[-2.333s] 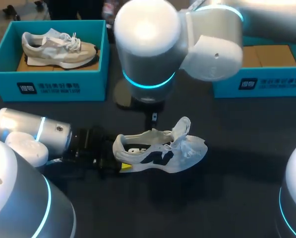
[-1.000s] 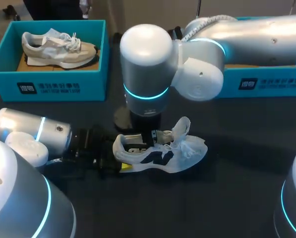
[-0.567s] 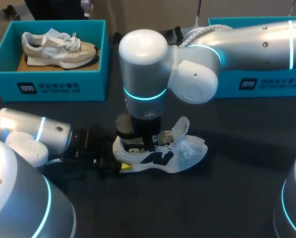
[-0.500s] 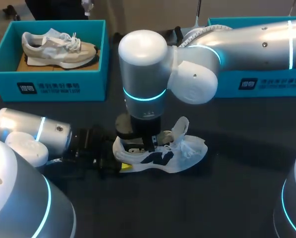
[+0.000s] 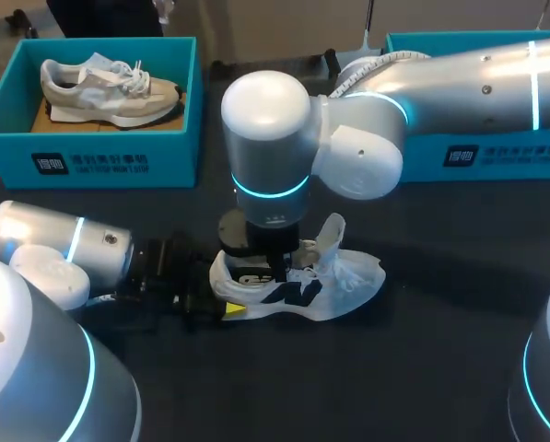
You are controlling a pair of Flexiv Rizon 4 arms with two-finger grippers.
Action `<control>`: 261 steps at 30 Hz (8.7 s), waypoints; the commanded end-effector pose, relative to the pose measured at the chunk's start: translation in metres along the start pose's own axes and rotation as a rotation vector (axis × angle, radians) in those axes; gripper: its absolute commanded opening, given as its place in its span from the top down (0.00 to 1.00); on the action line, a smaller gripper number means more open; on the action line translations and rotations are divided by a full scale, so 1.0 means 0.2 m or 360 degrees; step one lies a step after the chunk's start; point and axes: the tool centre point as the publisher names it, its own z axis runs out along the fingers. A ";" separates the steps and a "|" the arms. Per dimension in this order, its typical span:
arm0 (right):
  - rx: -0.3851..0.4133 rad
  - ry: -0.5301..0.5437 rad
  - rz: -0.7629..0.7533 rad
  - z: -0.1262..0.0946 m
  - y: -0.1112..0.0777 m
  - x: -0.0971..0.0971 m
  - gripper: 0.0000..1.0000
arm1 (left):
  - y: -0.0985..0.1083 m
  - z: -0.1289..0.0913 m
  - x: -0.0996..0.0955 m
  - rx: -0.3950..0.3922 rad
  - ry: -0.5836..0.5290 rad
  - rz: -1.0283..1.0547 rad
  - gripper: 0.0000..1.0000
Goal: Take the shoe out of the shoebox, open the shoe tongue, remove and reinsert the insole, then place the shoe into the shoebox
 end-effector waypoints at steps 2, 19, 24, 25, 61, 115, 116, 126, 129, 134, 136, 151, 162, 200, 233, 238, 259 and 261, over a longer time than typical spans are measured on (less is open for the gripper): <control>-0.0020 -0.0043 -0.0014 -0.01 0.00 -0.02 0.53 | 0.00 0.00 0.00 -0.0001 0.0001 0.0001 1.00; -0.0143 0.0130 -0.0029 0.22 0.11 0.07 0.73 | 0.00 0.00 0.00 -0.0001 0.0001 0.0001 1.00; -0.0114 0.0191 0.0002 0.23 0.11 0.13 1.00 | 0.00 0.00 0.00 -0.0001 0.0001 0.0001 1.00; -0.0101 0.0205 0.0012 0.22 0.10 0.15 1.00 | 0.00 0.00 0.00 -0.0001 0.0001 0.0001 1.00; -0.0280 -0.0064 0.0191 -0.29 -0.05 -0.01 1.00 | 0.00 0.00 0.00 -0.0001 0.0001 0.0001 1.00; -0.0424 0.0240 -0.0187 -0.19 0.17 -0.08 0.92 | 0.00 0.00 0.00 -0.0001 0.0001 0.0001 1.00; -0.0426 0.0242 -0.0188 -0.19 0.17 -0.08 0.96 | 0.00 0.00 0.00 -0.0001 0.0001 0.0001 1.00; -0.0443 0.0235 -0.0225 -0.25 0.18 -0.10 1.00 | 0.00 0.00 0.00 -0.0001 0.0001 0.0001 1.00; -0.0445 0.0231 -0.0244 -0.27 0.18 -0.11 1.00 | 0.00 0.00 0.00 -0.0001 0.0001 0.0001 1.00; -0.0468 0.0265 -0.0290 -0.32 0.18 -0.12 1.00 | 0.00 0.00 0.00 -0.0001 0.0001 0.0001 1.00; -0.0498 0.0284 -0.0318 -0.33 0.19 -0.12 1.00 | 0.00 0.00 0.00 -0.0001 0.0001 0.0001 1.00; -0.0534 0.0372 -0.0463 -0.41 0.18 -0.10 1.00 | 0.00 0.00 0.00 -0.0001 0.0001 0.0001 1.00; -0.0611 0.0506 -0.0611 -0.44 0.15 -0.07 1.00 | 0.00 0.00 0.00 -0.0001 0.0001 0.0001 1.00; -0.0752 0.0759 -0.0800 -0.47 0.34 -0.09 0.23 | 0.00 0.00 0.00 -0.0001 0.0001 0.0001 1.00; -0.0823 0.1008 -0.0194 -0.45 0.13 -0.07 0.00 | 0.00 0.00 0.00 -0.0001 0.0001 0.0001 1.00; -0.0814 0.1107 -0.0138 -0.43 0.13 -0.05 0.00 | 0.00 0.00 0.00 -0.0001 0.0001 0.0001 1.00; -0.0940 0.1259 0.0082 -0.37 0.13 0.07 0.45 | 0.00 0.00 0.00 -0.0001 0.0001 0.0001 1.00; -0.0951 0.1264 0.0084 -0.36 0.13 0.08 0.51 | 0.00 0.00 0.00 -0.0001 0.0001 0.0001 1.00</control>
